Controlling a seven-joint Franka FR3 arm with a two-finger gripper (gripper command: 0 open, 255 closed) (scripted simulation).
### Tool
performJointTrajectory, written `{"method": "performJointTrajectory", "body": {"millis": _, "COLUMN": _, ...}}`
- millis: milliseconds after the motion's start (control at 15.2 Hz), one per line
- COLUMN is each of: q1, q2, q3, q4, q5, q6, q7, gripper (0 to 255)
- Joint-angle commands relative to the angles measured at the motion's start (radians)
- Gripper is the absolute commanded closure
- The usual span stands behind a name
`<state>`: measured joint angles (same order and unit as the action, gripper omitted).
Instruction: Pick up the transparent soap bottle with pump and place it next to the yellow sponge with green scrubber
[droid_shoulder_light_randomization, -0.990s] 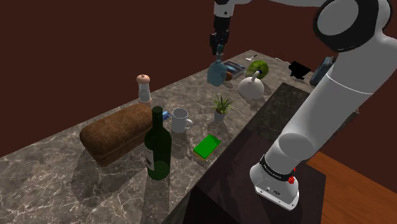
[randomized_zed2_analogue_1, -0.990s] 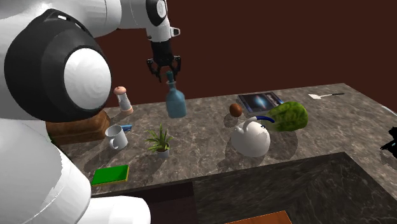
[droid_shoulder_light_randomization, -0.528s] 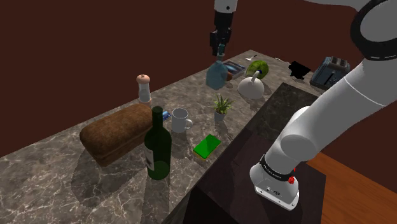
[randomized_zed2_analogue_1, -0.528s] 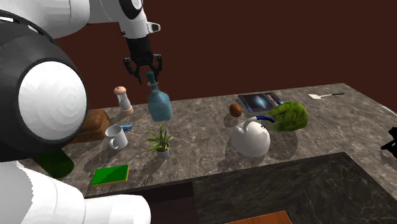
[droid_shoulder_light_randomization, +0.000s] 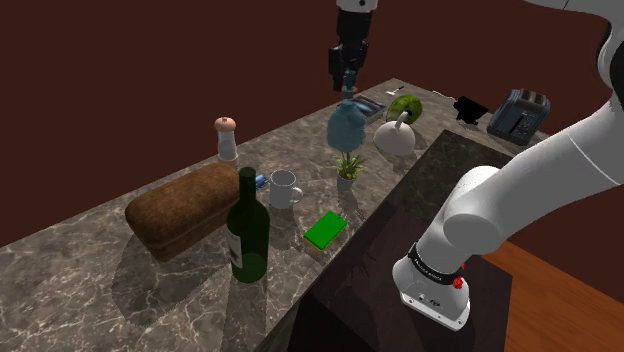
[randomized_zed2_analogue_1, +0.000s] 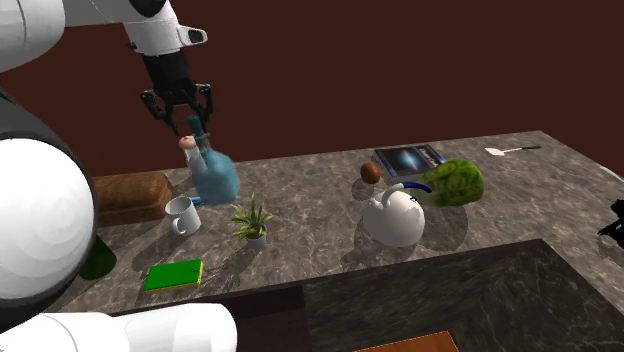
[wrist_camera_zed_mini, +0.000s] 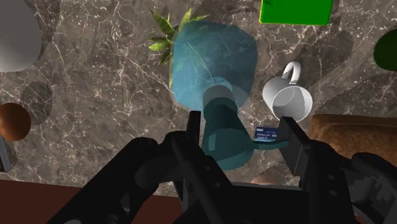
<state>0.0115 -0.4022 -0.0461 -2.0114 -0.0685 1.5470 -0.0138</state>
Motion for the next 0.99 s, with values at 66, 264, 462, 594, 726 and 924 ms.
{"method": "performJointTrajectory", "body": {"millis": 66, "q1": 0.022, "q2": -0.051, "q3": 0.046, "q4": -0.007, "q5": 0.022, "q6": -0.048, "q7": 0.063, "gripper": 255}}
{"method": "performJointTrajectory", "body": {"millis": 264, "q1": 0.043, "q2": -0.094, "q3": 0.093, "q4": -0.01, "q5": 0.048, "q6": -0.09, "q7": 0.124, "gripper": 255}}
{"method": "performJointTrajectory", "body": {"millis": 462, "q1": 0.064, "q2": -0.127, "q3": 0.141, "q4": -0.003, "q5": 0.078, "q6": -0.131, "q7": 0.187, "gripper": 255}}
{"method": "performJointTrajectory", "body": {"millis": 594, "q1": 0.077, "q2": -0.144, "q3": 0.173, "q4": 0.007, "q5": 0.099, "q6": -0.157, "q7": 0.231, "gripper": 255}}
{"method": "performJointTrajectory", "body": {"millis": 726, "q1": 0.09, "q2": -0.156, "q3": 0.206, "q4": 0.021, "q5": 0.122, "q6": -0.184, "q7": 0.275, "gripper": 255}}
{"method": "performJointTrajectory", "body": {"millis": 924, "q1": 0.109, "q2": -0.167, "q3": 0.257, "q4": 0.052, "q5": 0.156, "q6": -0.222, "q7": 0.344, "gripper": 255}}
